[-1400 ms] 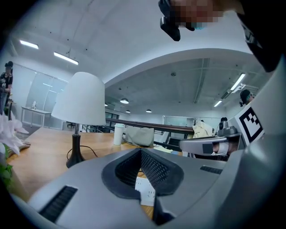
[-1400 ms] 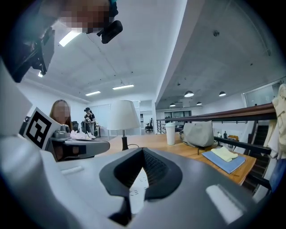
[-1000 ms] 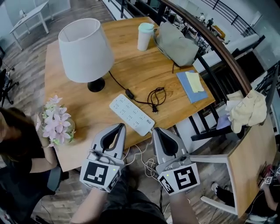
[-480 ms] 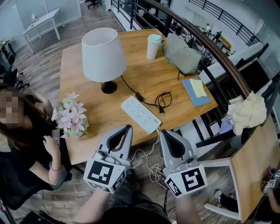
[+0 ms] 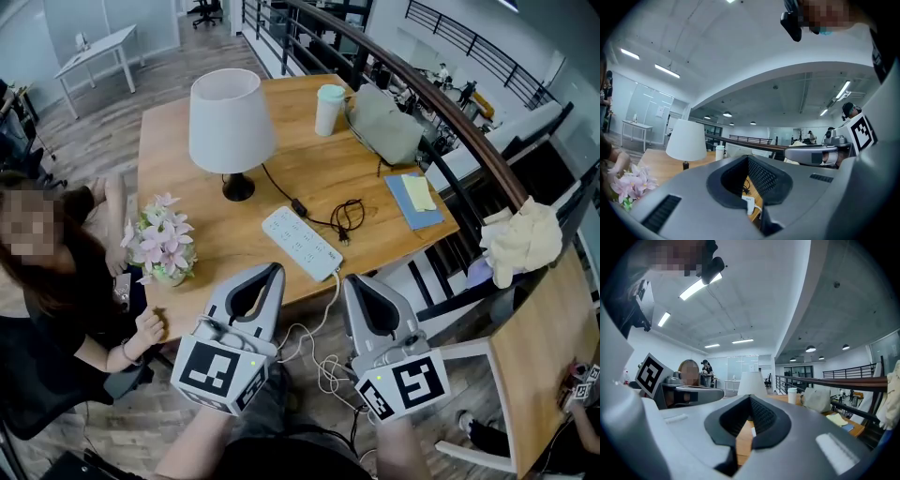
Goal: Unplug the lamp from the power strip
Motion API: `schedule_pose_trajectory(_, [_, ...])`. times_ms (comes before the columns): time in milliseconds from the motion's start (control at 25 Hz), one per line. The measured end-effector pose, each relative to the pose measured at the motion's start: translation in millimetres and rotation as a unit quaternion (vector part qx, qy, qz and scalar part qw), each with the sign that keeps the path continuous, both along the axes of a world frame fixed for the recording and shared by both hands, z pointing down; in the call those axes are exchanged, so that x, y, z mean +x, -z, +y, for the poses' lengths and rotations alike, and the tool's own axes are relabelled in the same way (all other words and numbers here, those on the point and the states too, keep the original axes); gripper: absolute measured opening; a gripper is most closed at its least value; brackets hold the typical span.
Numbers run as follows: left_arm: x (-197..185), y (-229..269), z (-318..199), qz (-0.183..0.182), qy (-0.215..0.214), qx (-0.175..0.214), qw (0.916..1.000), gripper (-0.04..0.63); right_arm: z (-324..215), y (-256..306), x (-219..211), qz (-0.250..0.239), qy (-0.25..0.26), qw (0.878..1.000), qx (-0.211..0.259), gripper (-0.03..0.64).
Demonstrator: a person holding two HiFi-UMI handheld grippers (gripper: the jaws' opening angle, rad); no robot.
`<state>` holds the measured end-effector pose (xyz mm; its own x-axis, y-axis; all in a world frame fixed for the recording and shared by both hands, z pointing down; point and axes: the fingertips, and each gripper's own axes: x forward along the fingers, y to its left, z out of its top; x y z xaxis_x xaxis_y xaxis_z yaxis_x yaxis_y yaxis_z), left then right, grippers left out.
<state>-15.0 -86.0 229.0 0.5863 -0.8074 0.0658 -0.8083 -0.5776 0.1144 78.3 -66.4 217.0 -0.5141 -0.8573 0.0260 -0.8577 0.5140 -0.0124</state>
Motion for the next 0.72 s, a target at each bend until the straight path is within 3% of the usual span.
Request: schedule_pose_trajectory(720, [-4.2,22.5,33.9,-0.006,0.008,0.008,0.9999,-0.003,37.4,24.2,-5.3,-0.018,0.016,1.0,0.005,0.008])
